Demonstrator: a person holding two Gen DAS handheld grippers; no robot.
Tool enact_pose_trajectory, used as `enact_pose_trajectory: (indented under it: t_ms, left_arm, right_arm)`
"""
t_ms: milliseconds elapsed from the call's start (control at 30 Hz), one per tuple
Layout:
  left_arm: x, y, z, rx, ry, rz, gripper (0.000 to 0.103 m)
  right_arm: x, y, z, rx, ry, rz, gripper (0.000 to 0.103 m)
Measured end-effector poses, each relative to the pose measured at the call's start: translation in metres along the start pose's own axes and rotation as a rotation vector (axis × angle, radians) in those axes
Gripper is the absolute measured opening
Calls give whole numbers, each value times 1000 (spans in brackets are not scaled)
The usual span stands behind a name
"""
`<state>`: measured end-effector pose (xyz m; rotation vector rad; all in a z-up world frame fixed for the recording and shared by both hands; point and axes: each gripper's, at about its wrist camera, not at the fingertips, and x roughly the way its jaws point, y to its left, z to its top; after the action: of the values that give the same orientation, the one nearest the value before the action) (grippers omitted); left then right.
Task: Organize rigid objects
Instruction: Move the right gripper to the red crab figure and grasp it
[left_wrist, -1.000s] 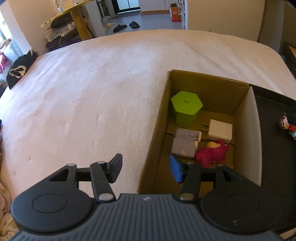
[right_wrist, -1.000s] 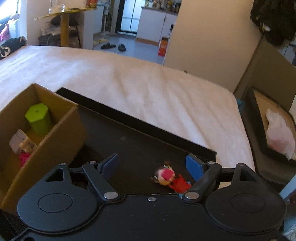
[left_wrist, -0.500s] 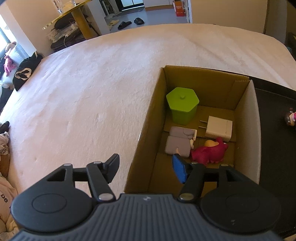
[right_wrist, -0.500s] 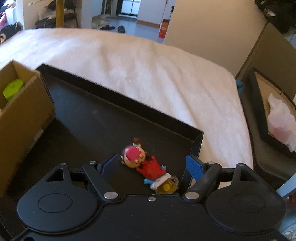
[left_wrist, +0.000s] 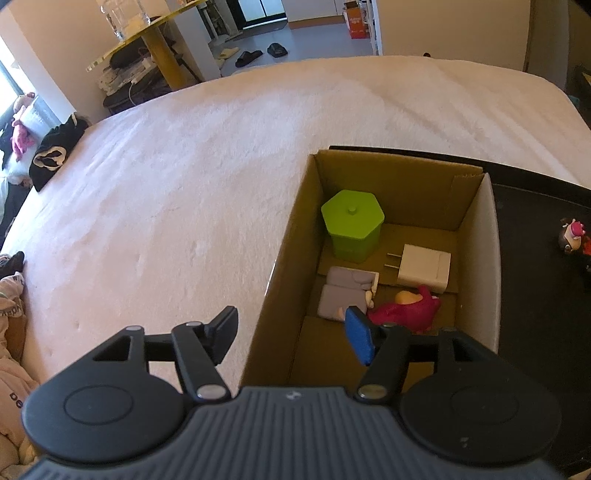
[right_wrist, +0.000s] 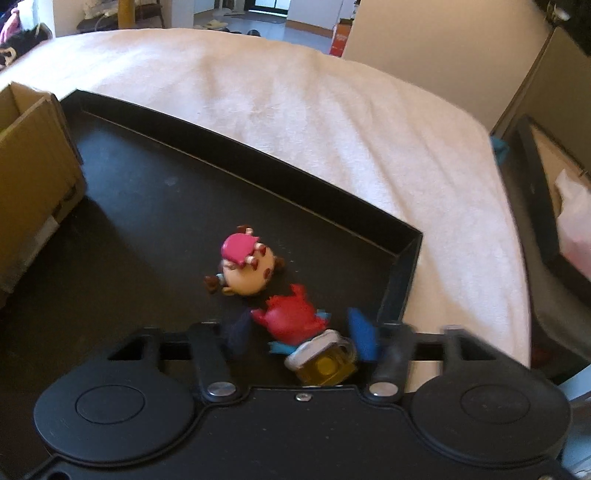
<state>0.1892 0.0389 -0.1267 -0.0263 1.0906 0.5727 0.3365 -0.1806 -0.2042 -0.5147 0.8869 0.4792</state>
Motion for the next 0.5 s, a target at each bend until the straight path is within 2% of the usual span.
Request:
enact_pose_trajectory:
  t_ms: [33, 500]
  left_arm:
    - [-1, 0, 0, -2, -1, -2, 63]
    - [-5, 14, -2, -13, -12, -7, 63]
  right_arm:
    - [-1, -1, 0, 2, 3, 2, 36]
    - [-42, 4, 8, -11, -83, 38, 36]
